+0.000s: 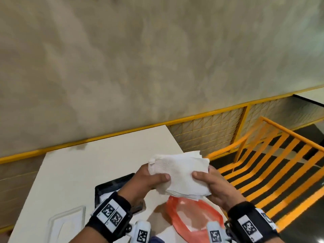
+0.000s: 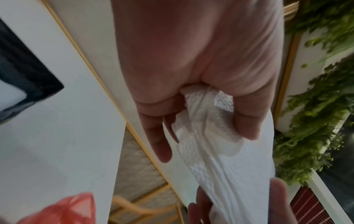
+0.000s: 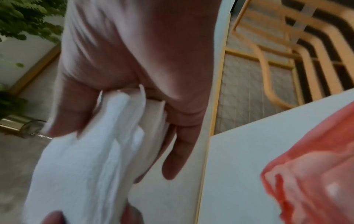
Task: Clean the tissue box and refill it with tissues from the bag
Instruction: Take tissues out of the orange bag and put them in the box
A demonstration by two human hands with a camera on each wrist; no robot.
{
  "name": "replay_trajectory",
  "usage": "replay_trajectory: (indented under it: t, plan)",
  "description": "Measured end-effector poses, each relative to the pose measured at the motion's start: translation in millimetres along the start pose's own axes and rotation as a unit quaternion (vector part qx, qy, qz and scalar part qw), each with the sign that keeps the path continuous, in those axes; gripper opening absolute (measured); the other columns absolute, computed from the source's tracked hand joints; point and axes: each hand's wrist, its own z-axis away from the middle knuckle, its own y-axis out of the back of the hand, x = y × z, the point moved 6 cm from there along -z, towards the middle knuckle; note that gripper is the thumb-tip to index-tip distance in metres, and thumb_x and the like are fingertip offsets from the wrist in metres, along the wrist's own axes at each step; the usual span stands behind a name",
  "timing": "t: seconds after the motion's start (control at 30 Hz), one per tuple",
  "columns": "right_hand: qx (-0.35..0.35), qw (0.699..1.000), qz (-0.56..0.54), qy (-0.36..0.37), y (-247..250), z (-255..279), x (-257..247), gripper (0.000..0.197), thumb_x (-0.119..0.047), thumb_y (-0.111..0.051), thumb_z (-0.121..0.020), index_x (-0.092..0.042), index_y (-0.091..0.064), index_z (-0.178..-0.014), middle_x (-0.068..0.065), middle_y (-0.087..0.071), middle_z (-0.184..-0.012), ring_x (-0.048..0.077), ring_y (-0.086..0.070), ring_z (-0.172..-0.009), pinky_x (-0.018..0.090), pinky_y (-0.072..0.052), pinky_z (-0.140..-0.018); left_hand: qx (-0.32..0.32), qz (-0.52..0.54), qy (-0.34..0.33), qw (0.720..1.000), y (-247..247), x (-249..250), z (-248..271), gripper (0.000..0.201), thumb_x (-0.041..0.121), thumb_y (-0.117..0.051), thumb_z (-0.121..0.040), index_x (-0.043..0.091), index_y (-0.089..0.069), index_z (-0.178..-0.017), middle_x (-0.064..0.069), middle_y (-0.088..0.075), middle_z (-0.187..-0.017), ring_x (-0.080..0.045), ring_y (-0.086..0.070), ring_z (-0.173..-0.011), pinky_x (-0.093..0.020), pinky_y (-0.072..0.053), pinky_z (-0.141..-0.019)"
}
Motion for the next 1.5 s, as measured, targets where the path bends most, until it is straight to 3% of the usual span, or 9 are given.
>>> replay_trajectory:
  t: [0.17, 0.3, 0.57, 0.73, 0.83, 1.0, 1.2, 1.4, 1.5]
  plan:
    - [0.048, 0.993, -0.005, 0.107, -49.3, -21.5, -17.0, 0.07, -0.006, -0.089, -0.059, 0.0, -0.06, -0.123, 0.028, -0.066, -0.118, 0.044, -0.064, -0.107, 0.055, -0.053, -0.09, 0.078, 0.206, -0.073, 0.973, 20.7, 22.9, 19.2, 0.059, 0.04, -0.064, -0.093, 0.007, -0.053, -0.14, -0.023, -0.06, -0.138, -0.041, -0.056, -0.128, -0.055, -0.041, -0.111]
    - [0.083, 0.968, 0.085, 0.221, -97.3, -25.0, -35.7, 0.044, -0.008, -0.081, -0.064, -0.01, -0.068, -0.106, 0.014, -0.075, -0.1, 0.027, -0.071, -0.09, 0.036, -0.059, -0.075, 0.137, 0.464, -0.081, 0.871, 25.1, 34.5, 28.5, 0.066, 0.061, -0.048, -0.094, 0.013, -0.055, -0.138, -0.023, -0.062, -0.134, -0.043, -0.057, -0.126, -0.059, -0.04, -0.109]
    - [0.037, 0.961, 0.17, 0.214, -133.9, -38.8, -8.6, 0.036, -0.012, -0.079, -0.066, -0.027, -0.068, -0.097, 0.01, -0.07, -0.102, 0.029, -0.068, -0.092, 0.047, -0.058, -0.073, 0.225, 0.518, -0.139, 0.813, 46.7, 35.2, 40.4, 0.072, 0.071, -0.043, -0.09, 0.016, -0.061, -0.134, -0.022, -0.066, -0.125, -0.039, -0.062, -0.114, -0.054, -0.048, -0.1]
    - [0.031, 0.946, 0.234, 0.221, -142.5, -38.9, -5.4, 0.047, -0.014, -0.08, -0.063, -0.034, -0.07, -0.104, -0.012, -0.068, -0.109, 0.012, -0.067, -0.096, 0.032, -0.058, -0.076, 0.223, 0.517, -0.149, 0.813, 52.3, 38.1, 47.2, 0.048, 0.064, -0.05, -0.09, 0.02, -0.067, -0.099, -0.016, -0.067, -0.096, -0.033, -0.066, -0.09, -0.045, -0.053, -0.085]
    - [0.041, 0.95, 0.2, 0.236, -144.7, -41.2, -6.4, 0.027, -0.013, -0.074, -0.07, -0.02, -0.072, -0.097, 0.006, -0.073, -0.096, 0.025, -0.069, -0.09, 0.04, -0.055, -0.076, 0.236, 0.524, -0.128, 0.809, 54.2, 31.5, 43.8, 0.059, 0.064, -0.045, -0.093, 0.015, -0.067, -0.118, -0.02, -0.069, -0.114, -0.038, -0.065, -0.106, -0.052, -0.051, -0.095]
    - [0.044, 0.957, 0.189, 0.217, -145.0, -42.5, -3.6, 0.032, -0.011, -0.076, -0.069, -0.026, -0.071, -0.097, 0.001, -0.074, -0.092, 0.018, -0.07, -0.085, 0.038, -0.058, -0.07, 0.256, 0.525, -0.114, 0.804, 59.4, 28.4, 43.6, 0.059, 0.057, -0.03, -0.103, 0.013, -0.056, -0.134, -0.025, -0.071, -0.117, -0.043, -0.069, -0.105, -0.058, -0.051, -0.093]
    - [0.056, 0.957, 0.185, 0.216, -141.0, -46.7, -4.5, 0.036, -0.009, -0.074, -0.067, -0.035, -0.072, -0.092, 0.004, -0.074, -0.091, 0.022, -0.068, -0.086, 0.041, -0.056, -0.074, 0.287, 0.37, -0.11, 0.877, 80.4, 33.5, 56.4, 0.061, 0.067, -0.036, -0.096, 0.022, -0.061, -0.129, -0.017, -0.068, -0.127, -0.043, -0.063, -0.119, -0.072, -0.039, -0.104]
    - [0.01, 0.956, 0.207, 0.205, -148.3, -47.9, -9.3, 0.036, -0.009, -0.073, -0.066, -0.035, -0.072, -0.091, -0.001, -0.073, -0.09, 0.017, -0.067, -0.084, 0.036, -0.055, -0.073, 0.305, -0.021, -0.249, 0.919, 118.3, 66.4, 85.9, 0.106, 0.09, -0.061, -0.06, 0.023, -0.05, -0.141, 0.0, -0.06, -0.138, -0.015, -0.059, -0.125, -0.03, -0.052, -0.099]
    - [-0.014, 0.957, 0.214, 0.195, -152.1, -50.5, -6.5, 0.036, -0.008, -0.074, -0.066, -0.033, -0.072, -0.091, -0.002, -0.073, -0.088, 0.014, -0.066, -0.082, 0.033, -0.055, -0.07, 0.234, -0.032, -0.236, 0.943, 122.8, 69.9, 91.7, 0.106, 0.07, -0.083, -0.054, 0.034, -0.042, -0.145, 0.004, -0.057, -0.139, -0.015, -0.063, -0.121, -0.025, -0.057, -0.085]
